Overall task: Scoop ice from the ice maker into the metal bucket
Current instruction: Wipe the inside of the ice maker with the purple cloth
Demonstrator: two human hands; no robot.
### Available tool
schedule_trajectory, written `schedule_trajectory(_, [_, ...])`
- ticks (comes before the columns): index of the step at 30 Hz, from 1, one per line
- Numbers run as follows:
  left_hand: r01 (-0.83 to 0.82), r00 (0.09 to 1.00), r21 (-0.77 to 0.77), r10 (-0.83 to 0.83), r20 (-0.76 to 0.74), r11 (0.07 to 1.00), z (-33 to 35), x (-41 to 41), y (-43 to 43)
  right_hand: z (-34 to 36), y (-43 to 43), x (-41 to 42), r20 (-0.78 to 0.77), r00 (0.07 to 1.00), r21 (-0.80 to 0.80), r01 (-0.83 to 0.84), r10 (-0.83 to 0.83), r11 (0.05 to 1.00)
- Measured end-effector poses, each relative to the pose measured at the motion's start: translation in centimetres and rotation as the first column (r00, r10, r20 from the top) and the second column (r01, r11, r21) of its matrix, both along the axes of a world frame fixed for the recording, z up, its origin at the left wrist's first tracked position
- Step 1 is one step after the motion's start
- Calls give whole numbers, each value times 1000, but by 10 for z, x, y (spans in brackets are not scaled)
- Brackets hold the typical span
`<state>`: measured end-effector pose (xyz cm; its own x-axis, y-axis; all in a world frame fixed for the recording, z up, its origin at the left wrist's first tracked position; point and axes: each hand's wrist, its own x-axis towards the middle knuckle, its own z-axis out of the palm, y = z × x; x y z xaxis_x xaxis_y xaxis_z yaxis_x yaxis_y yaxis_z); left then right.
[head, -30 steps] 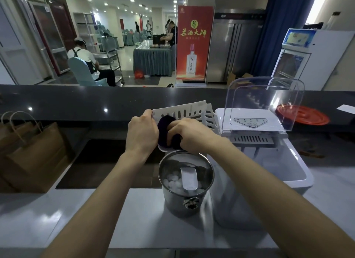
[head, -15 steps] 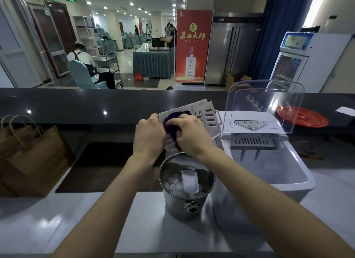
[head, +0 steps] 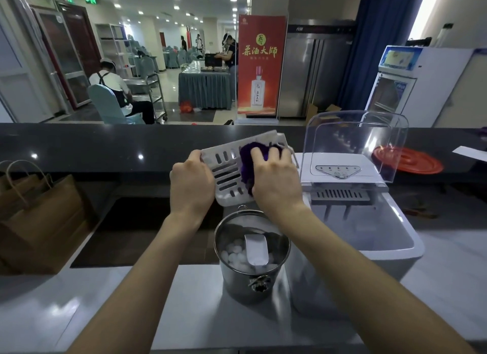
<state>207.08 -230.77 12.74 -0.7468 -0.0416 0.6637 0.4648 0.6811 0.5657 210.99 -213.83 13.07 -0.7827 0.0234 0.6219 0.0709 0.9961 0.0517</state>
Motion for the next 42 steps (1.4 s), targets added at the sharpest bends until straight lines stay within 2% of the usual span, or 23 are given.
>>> schedule_trajectory(2, [16,1000,-38,-16,-23,999,-7,2,1,-4,3,3,117,990,-211,-50,76,976])
schedule_trajectory(4, [-2,1000,-72,1,-7,997,-15,3,7,-7,-1,6,205,942,-304,-197,266,932])
schedule_trajectory(6, [-13,1000,-69,14,25,998,-18,7,14,-10,-9,9,170,887,-378,-345,430,859])
schedule_trajectory(8, [-18,999,-69,21,39,997,-16,6,13,-7,-6,14,35,883,-490,-393,468,778])
schedule_trajectory(10, [-35,998,-70,39,42,997,-14,0,3,2,8,24,-140,879,-667,-424,457,612])
schedule_trajectory(12, [-55,997,-66,58,48,996,-12,-1,-5,15,26,39,-333,844,-801,-489,421,347])
schedule_trajectory(14, [-57,997,-43,59,53,997,-12,3,-6,27,43,55,-492,809,-839,-539,321,72])
schedule_trajectory(15, [-51,997,-23,52,55,998,-12,5,-6,32,51,63,-535,810,-838,-545,241,-29])
schedule_trajectory(17, [-48,997,-2,48,57,999,-16,6,-6,35,71,74,-556,827,-828,-542,82,-143])
schedule_trajectory(20, [-70,996,0,70,55,998,-17,5,-5,26,104,84,-546,837,-795,-525,-18,-305])
schedule_trajectory(21, [-70,996,11,69,61,998,-16,4,-4,21,114,86,-544,839,-785,-522,-34,-334])
schedule_trajectory(24, [-88,992,15,86,93,996,-13,7,-3,6,136,90,-517,854,-795,-503,-57,-338])
schedule_trajectory(27, [-96,973,82,76,219,992,-14,15,-2,-3,147,91,-493,867,-765,-469,-68,-442])
schedule_trajectory(29, [-117,930,146,56,363,982,-17,26,1,-6,149,89,-469,882,-777,-434,-40,-456])
schedule_trajectory(35, [-198,781,267,-13,624,943,-47,55,12,-18,142,87,-406,914,-820,-352,24,-452])
schedule_trajectory(39, [-234,621,281,-79,780,931,-76,63,20,-23,135,86,-394,917,-813,-316,64,-489])
schedule_trajectory(42, [-183,610,177,-29,792,967,-92,68,22,-24,131,86,-407,908,-808,-307,100,-503])
